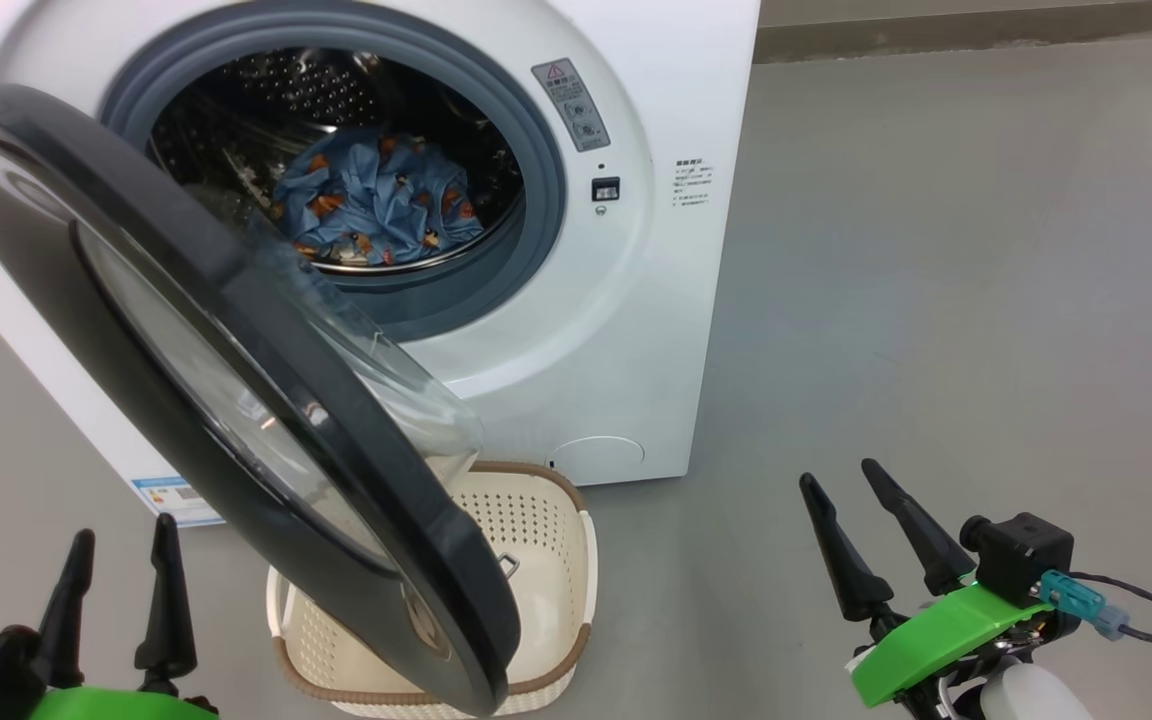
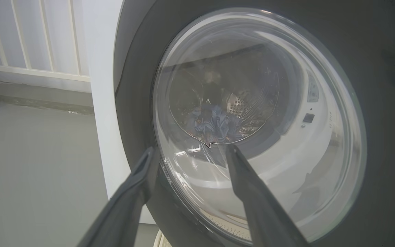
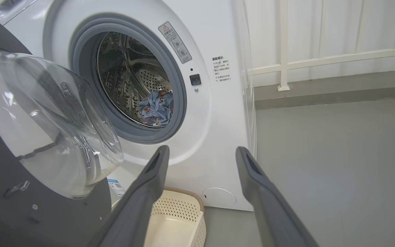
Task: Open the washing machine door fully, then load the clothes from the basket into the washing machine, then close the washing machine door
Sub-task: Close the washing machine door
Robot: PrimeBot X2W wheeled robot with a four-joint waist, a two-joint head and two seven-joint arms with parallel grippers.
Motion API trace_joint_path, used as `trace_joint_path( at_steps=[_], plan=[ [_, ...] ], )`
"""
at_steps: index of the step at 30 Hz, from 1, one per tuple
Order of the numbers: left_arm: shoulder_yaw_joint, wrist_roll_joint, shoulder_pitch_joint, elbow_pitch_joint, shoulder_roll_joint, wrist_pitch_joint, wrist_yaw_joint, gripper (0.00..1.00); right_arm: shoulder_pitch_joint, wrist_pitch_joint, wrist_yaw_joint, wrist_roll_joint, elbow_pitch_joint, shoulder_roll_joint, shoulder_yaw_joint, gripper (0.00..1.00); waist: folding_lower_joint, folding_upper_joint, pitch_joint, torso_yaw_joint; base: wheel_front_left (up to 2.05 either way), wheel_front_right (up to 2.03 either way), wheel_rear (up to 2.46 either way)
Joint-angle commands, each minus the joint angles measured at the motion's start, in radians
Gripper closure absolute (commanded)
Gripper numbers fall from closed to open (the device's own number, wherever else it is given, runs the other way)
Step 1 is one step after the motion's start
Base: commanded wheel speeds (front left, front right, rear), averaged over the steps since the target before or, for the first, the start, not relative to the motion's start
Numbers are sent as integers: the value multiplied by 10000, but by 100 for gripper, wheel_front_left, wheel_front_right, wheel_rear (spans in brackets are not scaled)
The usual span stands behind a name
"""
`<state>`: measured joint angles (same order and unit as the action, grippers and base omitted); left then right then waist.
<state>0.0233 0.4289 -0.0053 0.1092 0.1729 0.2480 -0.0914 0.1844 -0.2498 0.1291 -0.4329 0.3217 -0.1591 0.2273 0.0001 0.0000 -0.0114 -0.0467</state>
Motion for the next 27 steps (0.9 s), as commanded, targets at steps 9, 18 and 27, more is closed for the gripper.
trace_joint_path(
  at_steps=[9, 18, 27],
  plan=[
    [594, -557, -174, -306, -229, 135, -88, 0, 286, -120, 16, 117, -315, -52, 50, 0, -1, 0, -21, 136, 0, 0, 0],
    [690, -901, -137, -207, -406, 136, -216, 0, 297, -120, 16, 105, -274, -52, 69, 0, -1, 0, 45, 141, 0, 0, 0],
    [771, -1044, -129, -176, -496, 137, -289, 0, 301, -120, 16, 110, -270, -36, 51, 0, -1, 0, 35, 171, 0, 0, 0]
  ],
)
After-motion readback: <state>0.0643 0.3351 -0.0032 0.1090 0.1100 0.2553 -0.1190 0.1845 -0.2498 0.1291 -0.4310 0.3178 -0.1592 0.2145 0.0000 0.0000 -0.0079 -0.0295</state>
